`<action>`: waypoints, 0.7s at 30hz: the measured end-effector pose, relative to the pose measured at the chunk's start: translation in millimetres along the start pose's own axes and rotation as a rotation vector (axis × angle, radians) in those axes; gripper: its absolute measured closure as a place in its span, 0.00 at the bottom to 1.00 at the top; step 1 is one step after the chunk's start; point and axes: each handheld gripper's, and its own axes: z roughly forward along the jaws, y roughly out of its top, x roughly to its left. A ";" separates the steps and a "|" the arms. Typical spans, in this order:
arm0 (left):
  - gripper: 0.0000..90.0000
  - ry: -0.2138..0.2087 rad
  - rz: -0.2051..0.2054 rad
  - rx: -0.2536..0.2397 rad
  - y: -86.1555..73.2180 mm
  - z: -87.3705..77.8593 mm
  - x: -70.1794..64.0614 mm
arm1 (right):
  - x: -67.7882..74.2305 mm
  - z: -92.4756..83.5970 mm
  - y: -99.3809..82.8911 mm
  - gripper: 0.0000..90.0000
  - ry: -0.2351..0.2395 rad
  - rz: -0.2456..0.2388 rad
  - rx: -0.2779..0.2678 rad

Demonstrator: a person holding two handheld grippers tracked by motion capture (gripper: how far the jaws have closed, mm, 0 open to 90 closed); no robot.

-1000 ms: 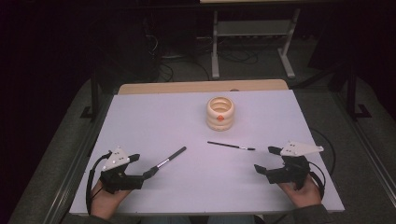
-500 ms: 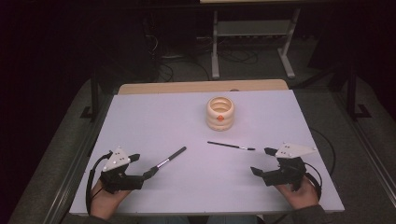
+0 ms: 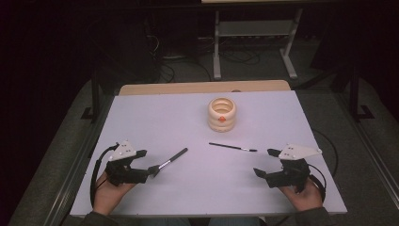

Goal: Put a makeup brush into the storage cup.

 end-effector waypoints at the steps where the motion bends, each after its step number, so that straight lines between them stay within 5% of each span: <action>1: 0.30 -0.004 0.009 0.011 2.9 0.7 1.5 | -0.1 -0.2 0.5 0.16 0.001 0.000 0.001; 11: 0.35 -0.014 0.013 0.103 26.5 26.5 10.4 | -1.0 1.8 1.1 0.16 0.003 -0.013 0.016; 17: 0.38 -0.024 -0.024 0.183 32.5 45.5 14.8 | -2.2 1.8 1.6 0.16 0.004 -0.011 0.014; 21: 0.38 -0.018 0.004 0.259 35.8 59.3 13.5 | -2.8 1.8 1.2 0.16 0.007 -0.008 0.011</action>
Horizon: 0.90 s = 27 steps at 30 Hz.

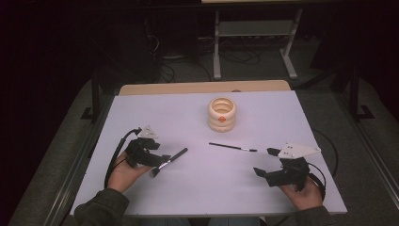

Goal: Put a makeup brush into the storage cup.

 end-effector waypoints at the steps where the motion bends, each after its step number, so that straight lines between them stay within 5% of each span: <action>1: 0.39 0.001 0.010 0.013 1.6 2.5 -0.6 | 0.0 0.2 -0.1 0.16 0.001 0.000 -0.001; 17: 0.57 -0.033 0.044 0.159 15.2 32.2 -4.8 | 2.2 5.9 1.0 0.17 0.010 -0.017 0.027; 27: 0.70 -0.008 0.046 0.225 21.1 42.7 -7.9 | 3.1 8.4 1.3 0.17 0.019 -0.015 0.029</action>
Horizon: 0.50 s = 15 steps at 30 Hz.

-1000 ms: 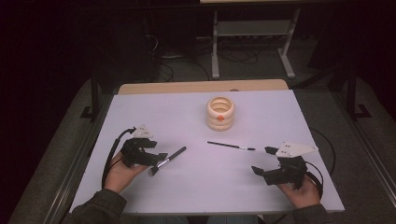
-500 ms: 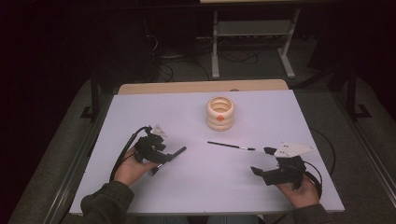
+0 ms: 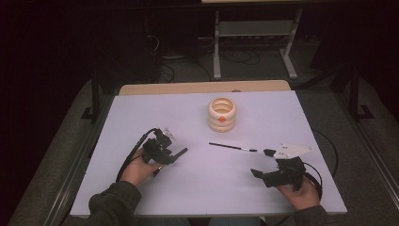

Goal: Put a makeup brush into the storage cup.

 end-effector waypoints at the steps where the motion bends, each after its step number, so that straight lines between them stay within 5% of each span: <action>1: 0.71 0.004 0.004 0.000 0.7 0.5 -0.1 | -0.1 0.2 0.1 0.17 0.001 -0.003 -0.001; 15: 0.83 0.024 0.015 0.049 4.9 10.1 -8.6 | 1.6 1.5 0.7 0.17 0.006 -0.004 0.007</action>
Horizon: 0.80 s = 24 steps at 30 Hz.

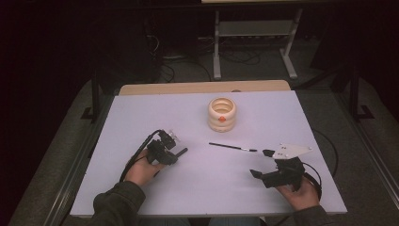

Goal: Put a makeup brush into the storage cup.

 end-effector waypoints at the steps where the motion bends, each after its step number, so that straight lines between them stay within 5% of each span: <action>1: 0.86 0.007 0.011 0.000 0.0 0.1 -1.9 | 0.1 0.3 0.0 0.17 0.001 0.000 0.002; 4: 0.88 0.038 0.045 0.008 0.9 -0.2 -5.2 | 1.1 0.8 0.3 0.22 0.011 -0.011 0.005; 7: 0.88 0.016 0.007 0.008 0.5 0.1 -4.1 | 2.8 1.4 1.0 0.22 0.015 -0.020 0.010; 24: 0.89 -0.036 -0.005 0.011 -0.1 -2.7 1.9 | 5.3 4.8 2.6 0.20 0.002 -0.045 0.038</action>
